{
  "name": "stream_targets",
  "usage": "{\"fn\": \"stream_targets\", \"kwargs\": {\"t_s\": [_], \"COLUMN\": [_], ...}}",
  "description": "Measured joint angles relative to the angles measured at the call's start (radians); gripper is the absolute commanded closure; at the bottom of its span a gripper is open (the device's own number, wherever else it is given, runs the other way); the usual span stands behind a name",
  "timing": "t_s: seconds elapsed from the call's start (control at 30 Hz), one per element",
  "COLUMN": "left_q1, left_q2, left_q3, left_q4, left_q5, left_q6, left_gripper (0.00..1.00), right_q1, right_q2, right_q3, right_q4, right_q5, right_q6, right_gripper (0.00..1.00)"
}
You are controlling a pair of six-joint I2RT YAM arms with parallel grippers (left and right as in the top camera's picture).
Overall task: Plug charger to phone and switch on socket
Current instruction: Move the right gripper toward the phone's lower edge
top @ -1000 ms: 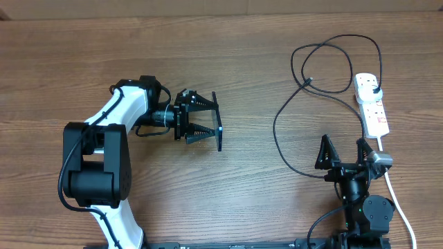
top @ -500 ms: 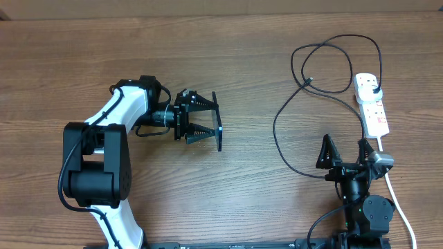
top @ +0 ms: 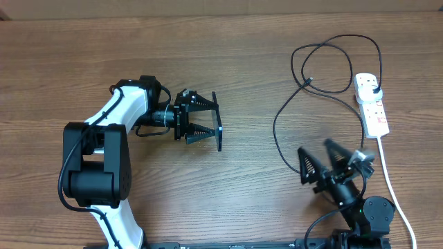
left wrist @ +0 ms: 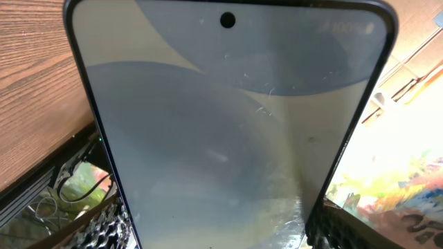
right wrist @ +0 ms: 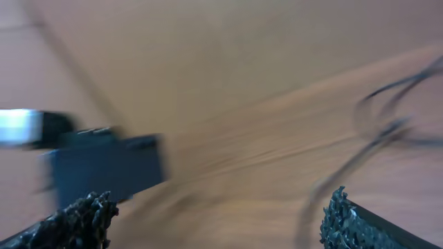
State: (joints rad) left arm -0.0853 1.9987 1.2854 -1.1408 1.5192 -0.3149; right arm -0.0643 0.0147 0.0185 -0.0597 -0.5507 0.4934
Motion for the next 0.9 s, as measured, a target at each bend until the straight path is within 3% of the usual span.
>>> {"fn": "stream_targets", "kwargs": {"t_s": [0.23, 0.33, 0.43, 0.67, 0.9], "left_q1": [0.000, 0.000, 0.000, 0.000, 0.000], "left_q2": [0.000, 0.000, 0.000, 0.000, 0.000], "left_q3": [0.000, 0.000, 0.000, 0.000, 0.000], "left_q4": [0.000, 0.000, 0.000, 0.000, 0.000], "left_q5": [0.000, 0.000, 0.000, 0.000, 0.001], "left_q6": [0.000, 0.000, 0.000, 0.000, 0.000], "left_gripper": [0.43, 0.43, 0.43, 0.43, 0.43], "right_q1": [0.000, 0.000, 0.000, 0.000, 0.000], "right_q2": [0.000, -0.002, -0.002, 0.074, 0.368], "right_q3": [0.000, 0.000, 0.003, 0.158, 0.417], "right_q4": [0.067, 0.168, 0.166, -0.002, -0.185], "right_q5": [-0.164, -0.212, -0.235, -0.247, -0.269], "right_q6": [0.256, 0.294, 0.315, 0.327, 0.229], "right_gripper": [0.00, 0.00, 0.00, 0.00, 0.01]}}
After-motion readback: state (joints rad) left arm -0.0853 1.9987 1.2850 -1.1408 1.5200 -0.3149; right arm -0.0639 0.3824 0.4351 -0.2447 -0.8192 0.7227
